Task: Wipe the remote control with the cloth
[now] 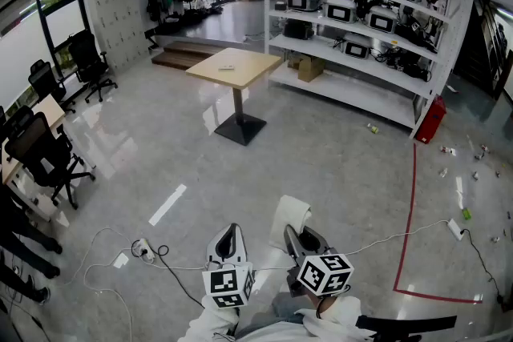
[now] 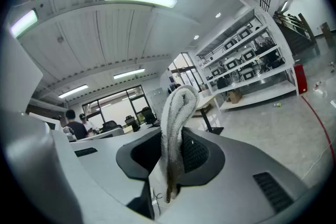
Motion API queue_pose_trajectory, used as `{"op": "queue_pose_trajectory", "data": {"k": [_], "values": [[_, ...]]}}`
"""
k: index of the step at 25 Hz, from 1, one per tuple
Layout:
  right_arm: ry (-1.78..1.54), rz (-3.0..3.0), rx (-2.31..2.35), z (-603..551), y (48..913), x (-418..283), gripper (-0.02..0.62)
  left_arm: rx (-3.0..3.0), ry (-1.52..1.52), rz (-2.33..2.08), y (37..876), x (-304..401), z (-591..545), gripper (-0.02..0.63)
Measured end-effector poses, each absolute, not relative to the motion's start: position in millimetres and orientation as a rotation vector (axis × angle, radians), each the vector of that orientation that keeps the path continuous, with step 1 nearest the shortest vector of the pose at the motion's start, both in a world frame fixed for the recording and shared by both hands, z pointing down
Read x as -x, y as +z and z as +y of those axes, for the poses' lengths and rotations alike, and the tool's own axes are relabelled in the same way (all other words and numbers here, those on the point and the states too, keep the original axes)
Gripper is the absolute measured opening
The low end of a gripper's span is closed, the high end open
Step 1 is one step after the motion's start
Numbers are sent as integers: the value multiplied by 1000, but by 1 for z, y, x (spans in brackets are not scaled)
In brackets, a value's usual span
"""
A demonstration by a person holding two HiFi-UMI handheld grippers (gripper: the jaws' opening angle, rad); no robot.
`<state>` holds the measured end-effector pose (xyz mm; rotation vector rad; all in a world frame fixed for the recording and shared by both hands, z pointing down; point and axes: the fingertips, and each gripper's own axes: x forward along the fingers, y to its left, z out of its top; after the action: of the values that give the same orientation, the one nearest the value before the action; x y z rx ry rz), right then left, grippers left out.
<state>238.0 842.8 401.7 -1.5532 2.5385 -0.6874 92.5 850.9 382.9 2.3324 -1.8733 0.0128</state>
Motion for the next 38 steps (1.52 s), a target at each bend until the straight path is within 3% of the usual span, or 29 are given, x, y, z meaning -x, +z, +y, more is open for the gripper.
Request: {"op": "queue_pose_trajectory", "data": {"k": [38], "values": [[-768, 2637, 1453, 515, 423, -242, 89, -2170, 48, -1988, 405, -81, 543, -14]]}}
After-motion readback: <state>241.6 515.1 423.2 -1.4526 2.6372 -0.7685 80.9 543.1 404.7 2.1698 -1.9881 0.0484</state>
